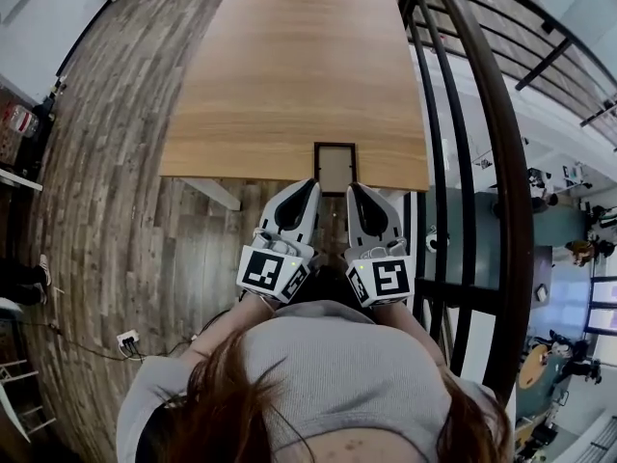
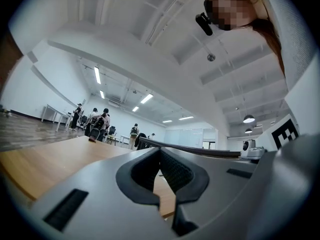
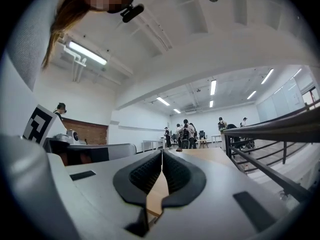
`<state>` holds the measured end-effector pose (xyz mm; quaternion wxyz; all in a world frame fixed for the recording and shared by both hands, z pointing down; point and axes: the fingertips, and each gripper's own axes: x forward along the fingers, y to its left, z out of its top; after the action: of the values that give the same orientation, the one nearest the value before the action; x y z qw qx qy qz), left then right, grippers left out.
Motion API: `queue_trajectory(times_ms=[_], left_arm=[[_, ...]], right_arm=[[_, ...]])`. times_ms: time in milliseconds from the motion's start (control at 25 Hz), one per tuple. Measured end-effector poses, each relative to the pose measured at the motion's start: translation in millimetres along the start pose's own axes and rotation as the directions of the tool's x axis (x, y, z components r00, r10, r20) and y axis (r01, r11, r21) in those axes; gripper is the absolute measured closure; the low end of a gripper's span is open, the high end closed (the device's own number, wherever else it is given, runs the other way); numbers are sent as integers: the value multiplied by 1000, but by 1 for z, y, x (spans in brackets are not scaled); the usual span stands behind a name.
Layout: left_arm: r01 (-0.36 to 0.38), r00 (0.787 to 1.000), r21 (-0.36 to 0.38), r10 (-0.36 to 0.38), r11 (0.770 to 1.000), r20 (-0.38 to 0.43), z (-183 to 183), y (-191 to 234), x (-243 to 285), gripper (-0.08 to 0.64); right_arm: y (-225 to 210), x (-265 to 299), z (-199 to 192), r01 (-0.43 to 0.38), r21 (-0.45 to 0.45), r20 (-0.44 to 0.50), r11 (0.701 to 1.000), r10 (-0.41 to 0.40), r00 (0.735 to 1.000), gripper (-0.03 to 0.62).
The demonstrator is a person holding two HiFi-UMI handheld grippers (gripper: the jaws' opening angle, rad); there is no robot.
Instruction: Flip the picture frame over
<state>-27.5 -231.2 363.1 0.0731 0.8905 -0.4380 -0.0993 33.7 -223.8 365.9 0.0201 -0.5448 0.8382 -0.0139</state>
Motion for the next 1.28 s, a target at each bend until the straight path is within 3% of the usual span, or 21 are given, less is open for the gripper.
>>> queue_trajectory(times_ms=[160,240,320,360,440,520,600,640,680,760,880,1000,1160,1280], left_arm=[[-43,999,-32,43,999,-26,-16,7,3,555],[-52,998,-45,50,998,-47,-25,7,3,554],[-59,996,-56,55,997,-64,-33,9,2,555],[-64,996,-60,60,996,-71,-37,10,2,555],[-80,994,-64,75,995,-85,-44,16,-1,554],[-95,991,-64,89,993,-96,-50,21,-4,554],[-104,990,-65,97,992,-107,-56,23,-8,555],[-107,988,-65,99,992,-115,-59,24,-9,555],[-110,987,-65,101,992,-124,-61,24,-11,555],[-112,985,-63,103,992,-137,-64,24,-14,555],[-101,985,-56,92,993,-148,-65,22,-16,554],[-94,984,-49,86,994,-157,-64,20,-19,555],[-104,982,-40,96,994,-163,-64,22,-24,555],[-110,982,-34,104,993,-160,-61,24,-25,555]], right_arm=[[-17,4,-37,-24,218,-60,976,38,997,575],[-22,3,-62,-67,379,-51,923,93,994,575],[-25,2,-90,-96,533,-44,841,140,989,575],[-26,2,-105,-90,612,-50,786,152,987,575],[-33,0,-138,-34,768,-74,639,141,987,574],[-43,-6,-170,44,892,-93,449,87,992,574],[-48,-10,-190,36,970,-49,240,46,998,516],[-49,-9,-194,6,985,-13,175,42,999,484],[-48,-7,-199,-13,989,7,147,45,999,474],[-50,-4,-215,8,990,-15,142,45,999,454],[-57,7,-233,54,994,-55,95,5,998,409],[-58,19,-240,66,992,-66,104,-2,998,397],[-54,36,-252,81,996,-81,41,18,997,399],[-49,48,-261,102,994,-104,32,70,992,399]])
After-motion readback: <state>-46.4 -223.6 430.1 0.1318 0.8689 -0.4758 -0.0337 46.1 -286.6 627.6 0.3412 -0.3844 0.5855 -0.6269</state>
